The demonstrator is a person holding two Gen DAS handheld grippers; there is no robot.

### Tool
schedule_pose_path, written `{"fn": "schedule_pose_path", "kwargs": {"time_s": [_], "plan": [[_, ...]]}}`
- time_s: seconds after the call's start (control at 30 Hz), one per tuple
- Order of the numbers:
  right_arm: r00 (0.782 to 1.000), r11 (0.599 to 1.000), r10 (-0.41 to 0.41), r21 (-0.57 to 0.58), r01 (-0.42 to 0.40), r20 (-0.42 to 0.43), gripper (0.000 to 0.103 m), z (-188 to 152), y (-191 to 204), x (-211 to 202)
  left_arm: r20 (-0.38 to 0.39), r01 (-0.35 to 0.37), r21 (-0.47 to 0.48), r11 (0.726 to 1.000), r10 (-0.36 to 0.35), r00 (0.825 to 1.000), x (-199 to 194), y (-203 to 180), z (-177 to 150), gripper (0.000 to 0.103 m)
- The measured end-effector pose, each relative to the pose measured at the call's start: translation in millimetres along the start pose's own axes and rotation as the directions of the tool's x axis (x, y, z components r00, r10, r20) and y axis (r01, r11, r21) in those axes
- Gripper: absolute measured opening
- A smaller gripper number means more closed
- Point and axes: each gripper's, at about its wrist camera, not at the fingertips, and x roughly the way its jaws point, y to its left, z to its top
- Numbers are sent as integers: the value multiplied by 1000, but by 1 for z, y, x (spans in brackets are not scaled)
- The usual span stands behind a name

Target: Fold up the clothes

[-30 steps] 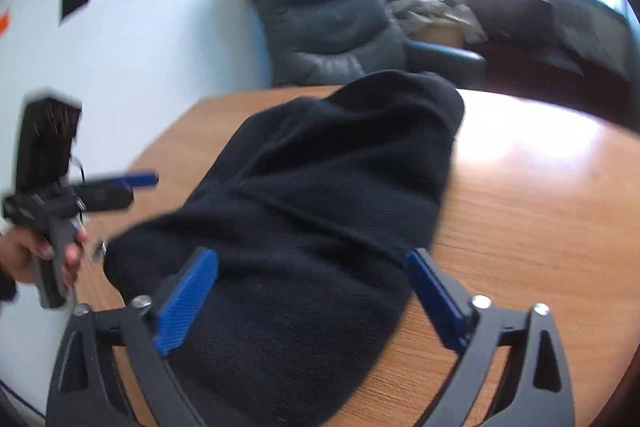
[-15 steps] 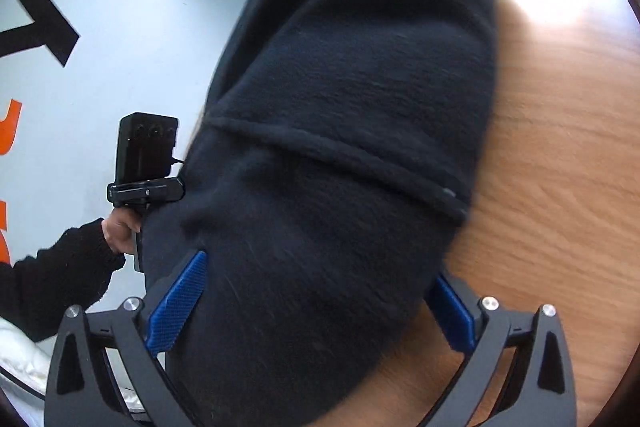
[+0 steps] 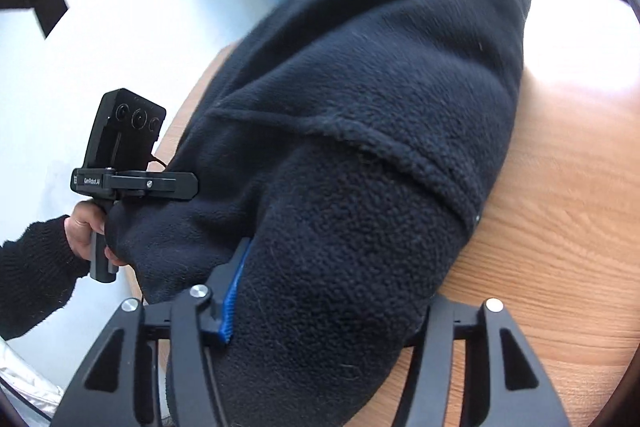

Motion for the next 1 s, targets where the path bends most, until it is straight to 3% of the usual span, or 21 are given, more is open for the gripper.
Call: {"fn": "schedule_pose_path", "kwargs": {"time_s": [0.13, 0.27, 0.47, 0.57, 0.67, 0.7, 0.77, 0.9, 0.97, 1.0], "plan": [[998, 995, 9, -104, -1, 68, 57, 28, 50, -6, 112, -57, 51, 997, 51, 992, -75, -14, 9, 61], [991, 982, 91, -177, -72, 99, 57, 81, 94, 12, 222, -158, 98, 983, 133, 966, -158, -18, 29, 62], [983, 964, 145, -239, -116, 109, 58, 156, 139, 99, 294, -309, 83, 947, 273, 916, -245, 49, 75, 64], [986, 965, 143, -234, -120, 83, 58, 184, 150, 157, 263, -360, 40, 932, 337, 904, -255, 111, 93, 66], [998, 978, 70, -199, -68, 5, 59, 186, 143, 221, 182, -407, -7, 913, 402, 898, -239, 174, 95, 72], [999, 978, 33, -206, -33, -2, 61, 182, 143, 233, 206, -388, -15, 922, 382, 901, -240, 182, 93, 79], [1000, 980, 0, -197, 2, 8, 64, 179, 141, 241, 242, -361, -22, 932, 356, 903, -242, 190, 89, 79], [998, 979, -56, -195, 51, -23, 73, 182, 138, 236, 263, -434, -15, 901, 422, 868, -242, 173, 79, 89], [996, 979, -74, -194, 65, -40, 77, 183, 136, 228, 279, -485, -54, 873, 479, 832, -247, 160, 71, 90], [996, 979, -79, -194, 68, -50, 78, 184, 136, 224, 298, -517, -80, 852, 515, 803, -255, 153, 68, 92]]}}
